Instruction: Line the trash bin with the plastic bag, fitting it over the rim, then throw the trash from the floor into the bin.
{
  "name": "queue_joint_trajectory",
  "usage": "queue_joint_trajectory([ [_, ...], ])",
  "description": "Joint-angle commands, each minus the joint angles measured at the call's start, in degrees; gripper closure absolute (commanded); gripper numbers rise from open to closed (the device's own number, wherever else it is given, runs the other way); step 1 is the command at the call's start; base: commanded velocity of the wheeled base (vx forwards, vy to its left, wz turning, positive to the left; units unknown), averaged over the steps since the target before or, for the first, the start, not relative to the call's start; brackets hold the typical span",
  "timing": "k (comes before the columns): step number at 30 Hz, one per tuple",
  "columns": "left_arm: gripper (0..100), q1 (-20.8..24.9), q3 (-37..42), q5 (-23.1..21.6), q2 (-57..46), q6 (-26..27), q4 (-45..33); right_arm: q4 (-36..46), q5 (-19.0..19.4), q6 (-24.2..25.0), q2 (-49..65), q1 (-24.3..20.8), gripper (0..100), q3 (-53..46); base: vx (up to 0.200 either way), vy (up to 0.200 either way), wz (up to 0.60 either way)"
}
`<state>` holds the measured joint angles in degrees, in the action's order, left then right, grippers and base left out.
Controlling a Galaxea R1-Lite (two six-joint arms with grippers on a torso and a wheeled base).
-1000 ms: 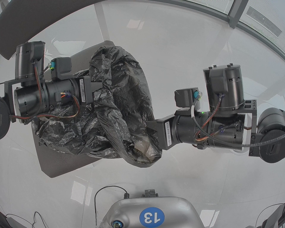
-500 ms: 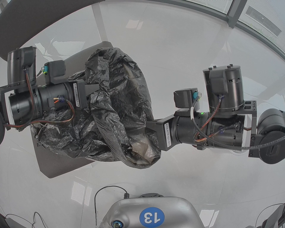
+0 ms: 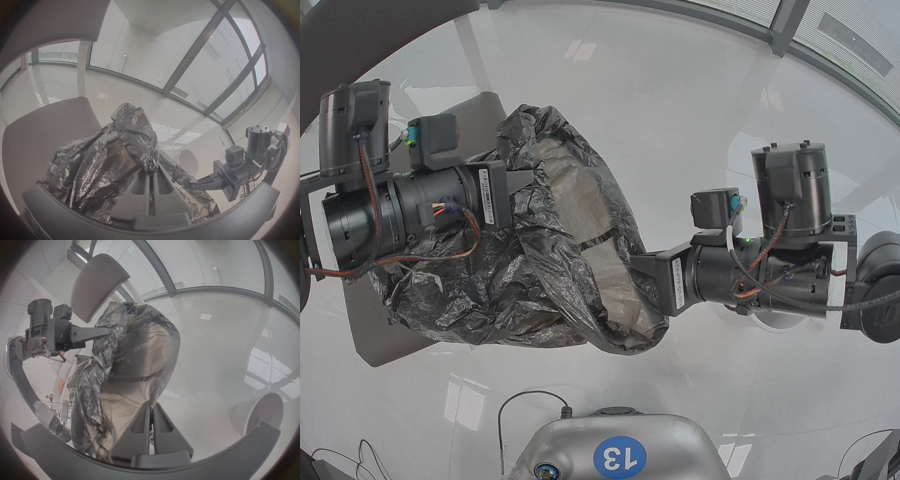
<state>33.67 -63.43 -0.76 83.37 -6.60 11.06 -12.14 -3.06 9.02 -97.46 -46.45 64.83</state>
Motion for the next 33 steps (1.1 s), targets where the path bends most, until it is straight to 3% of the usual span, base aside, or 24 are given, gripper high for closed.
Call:
queue_joint_trajectory([
  [1, 100, 2.0, -1.1, 0.7, 1.3, -0.1, 0.1, 0.0, 0.0, -0.1, 4.0, 1.1, 100, -4.2, 0.0, -0.2, 0.0],
  [14, 100, 9.0, -4.1, 0.9, 5.6, -0.2, 0.1, 0.2, 0.0, -0.3, 10.5, 4.5, 100, -9.4, 0.0, -0.2, 0.0],
  [19, 100, 12.7, -6.5, 3.6, 8.3, -0.2, 0.1, 0.4, 0.0, -0.8, 13.2, 6.0, 100, -10.5, 0.0, -0.2, 0.0],
  [33, 100, 14.1, -11.0, 4.2, 12.1, -0.2, 0.1, 0.4, 0.0, -0.8, 16.6, 10.1, 100, -11.7, 0.0, -0.2, 0.0],
])
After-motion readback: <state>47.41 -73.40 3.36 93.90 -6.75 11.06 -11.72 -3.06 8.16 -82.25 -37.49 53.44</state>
